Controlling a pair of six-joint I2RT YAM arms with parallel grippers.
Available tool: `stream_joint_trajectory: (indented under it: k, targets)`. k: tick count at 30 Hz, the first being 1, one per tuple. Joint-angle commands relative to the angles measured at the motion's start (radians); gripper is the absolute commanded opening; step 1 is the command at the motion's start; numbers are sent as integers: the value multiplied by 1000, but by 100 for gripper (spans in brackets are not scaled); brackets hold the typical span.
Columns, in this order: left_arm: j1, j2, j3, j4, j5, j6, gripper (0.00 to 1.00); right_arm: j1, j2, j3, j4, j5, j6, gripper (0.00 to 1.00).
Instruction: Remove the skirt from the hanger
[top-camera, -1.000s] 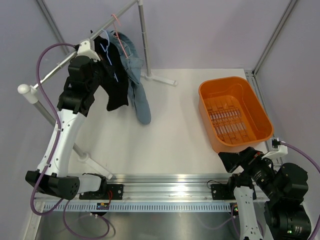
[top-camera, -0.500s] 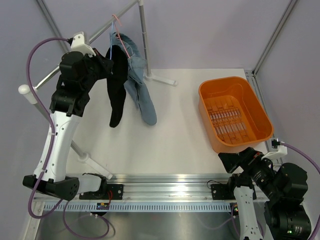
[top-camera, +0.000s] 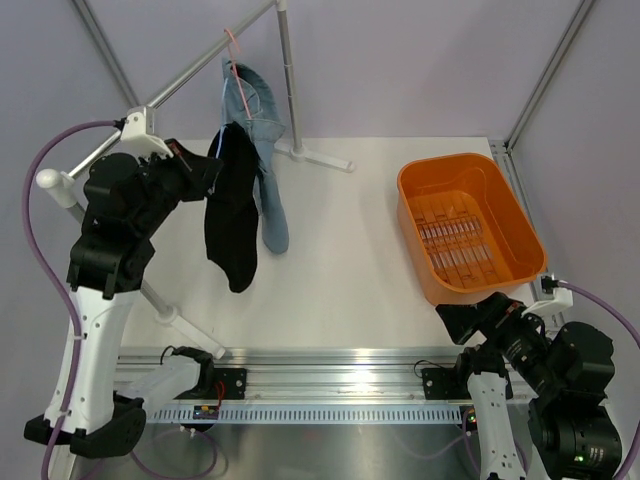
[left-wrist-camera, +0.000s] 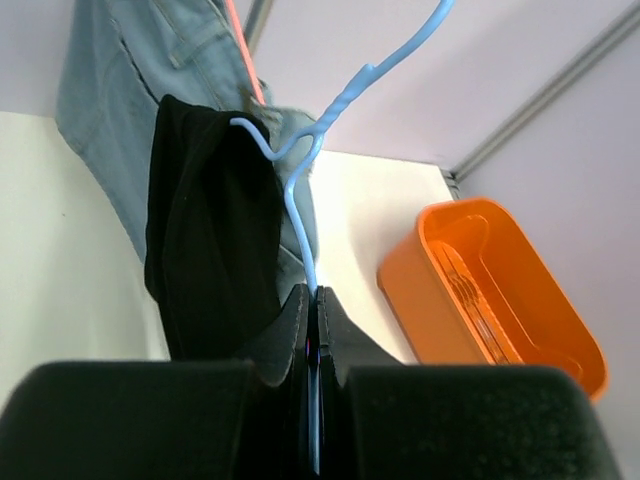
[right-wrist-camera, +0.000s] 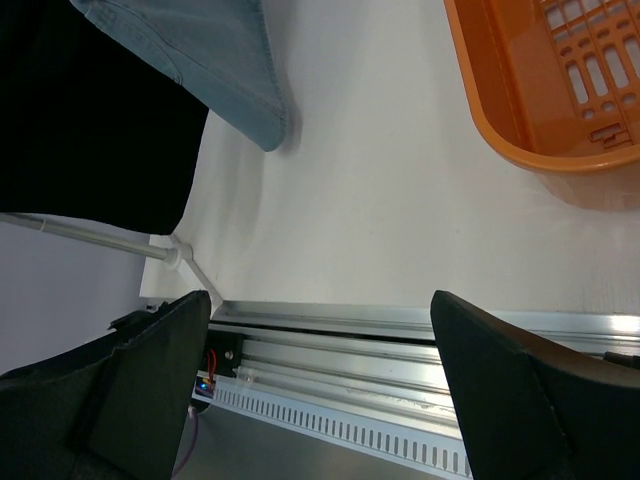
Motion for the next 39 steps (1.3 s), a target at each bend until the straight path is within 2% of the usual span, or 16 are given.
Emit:
stream_joint_trajectory:
  k: [1, 3, 8, 10, 14, 17, 20, 23, 24, 25, 27, 28, 30, 31, 32, 39]
  targets:
    - [-6, -66, -28, -4, 119, -16, 0, -5, 38, -21, 30, -55, -5, 100]
    - [-6, -141, -78, 3, 168, -54, 0, -5, 57, -50, 52, -116, 32, 99]
    - [-6, -318, -320, 58, 411, -183, 0, -5, 130, -78, 208, -219, 115, 99]
    - [-6, -355, -391, 116, 518, -234, 0, -5, 170, -60, 266, -254, 135, 99]
    - [-20, -431, -535, 183, 629, -349, 0, -5, 276, -14, 369, -317, 184, 99]
    - [-21, -464, -549, 172, 679, -372, 0, -5, 310, -5, 457, -366, 256, 99]
    - [-23, -473, -554, 189, 736, -418, 0, -2, 336, 0, 480, -366, 256, 98]
    - [-25, -479, -554, 209, 750, -464, 0, 58, 380, -15, 501, -351, 244, 97]
    - [-26, -479, -554, 218, 750, -478, 0, 96, 402, 5, 497, -277, 224, 97]
    - [-26, -479, -551, 236, 749, -487, 0, 230, 426, 20, 492, -220, 216, 97]
    - [-26, -472, -549, 249, 745, -513, 0, 395, 515, 95, 488, -7, 191, 97]
    - [-28, -468, -549, 256, 742, -522, 0, 551, 550, 124, 483, 62, 185, 97]
    - [-29, -455, -546, 247, 733, -530, 0, 680, 650, 219, 471, 222, 168, 98]
    - [-29, -452, -540, 226, 724, -530, 0, 787, 697, 244, 471, 279, 167, 98]
    - [-31, -449, -539, 221, 724, -531, 0, 832, 713, 283, 475, 366, 167, 98]
    - [-34, -448, -535, 172, 748, -559, 0, 1073, 799, 301, 636, 494, 99, 94]
